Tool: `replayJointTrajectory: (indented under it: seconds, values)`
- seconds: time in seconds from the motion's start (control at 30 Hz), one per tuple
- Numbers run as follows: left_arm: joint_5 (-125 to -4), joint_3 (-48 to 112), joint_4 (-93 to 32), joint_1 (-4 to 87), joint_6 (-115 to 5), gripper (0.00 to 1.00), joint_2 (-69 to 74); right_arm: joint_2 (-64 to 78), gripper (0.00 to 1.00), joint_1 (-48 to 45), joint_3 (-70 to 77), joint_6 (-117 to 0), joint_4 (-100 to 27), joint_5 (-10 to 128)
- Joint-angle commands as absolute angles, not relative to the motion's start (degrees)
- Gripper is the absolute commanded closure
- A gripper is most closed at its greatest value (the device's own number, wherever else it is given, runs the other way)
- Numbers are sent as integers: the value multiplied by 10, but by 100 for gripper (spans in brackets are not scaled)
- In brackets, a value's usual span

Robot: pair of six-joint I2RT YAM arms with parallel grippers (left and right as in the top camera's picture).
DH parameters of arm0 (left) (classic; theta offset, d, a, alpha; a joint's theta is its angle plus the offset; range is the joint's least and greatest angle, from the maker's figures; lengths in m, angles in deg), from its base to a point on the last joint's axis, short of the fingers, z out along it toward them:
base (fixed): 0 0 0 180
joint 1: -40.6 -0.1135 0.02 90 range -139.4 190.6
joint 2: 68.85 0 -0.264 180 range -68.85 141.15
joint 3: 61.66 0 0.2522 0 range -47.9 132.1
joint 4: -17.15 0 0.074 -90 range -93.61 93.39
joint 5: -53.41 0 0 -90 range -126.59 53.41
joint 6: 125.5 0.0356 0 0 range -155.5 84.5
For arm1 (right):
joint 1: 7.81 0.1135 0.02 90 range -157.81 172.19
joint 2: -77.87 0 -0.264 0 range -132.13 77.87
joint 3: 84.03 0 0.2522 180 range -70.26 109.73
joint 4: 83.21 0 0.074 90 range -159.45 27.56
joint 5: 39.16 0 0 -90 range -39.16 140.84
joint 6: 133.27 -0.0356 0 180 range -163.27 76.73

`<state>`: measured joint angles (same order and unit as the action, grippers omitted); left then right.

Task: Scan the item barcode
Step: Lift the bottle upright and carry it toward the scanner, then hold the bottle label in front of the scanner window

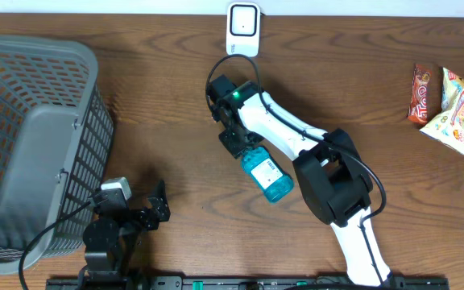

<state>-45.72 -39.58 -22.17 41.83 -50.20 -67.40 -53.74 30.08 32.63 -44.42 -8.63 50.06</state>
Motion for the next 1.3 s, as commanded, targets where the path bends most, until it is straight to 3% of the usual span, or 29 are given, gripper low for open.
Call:
replayJointTrajectory:
  seconds: [0.0,0.4,0.9,1.27]
  values:
    - [-464,-404,-231,420,-495,2,-674,-542,54,310,322,-442,-85,507]
    - [-464,-404,-231,420,-495,2,-674,-544,99,304,267,-456,-93,511]
    - [-464,-404,-231,420,-495,2,-674,-544,99,296,536,-479,-83,490]
    - [-464,-404,-231,420,-495,2,-674,-543,99,296,603,-559,-89,416]
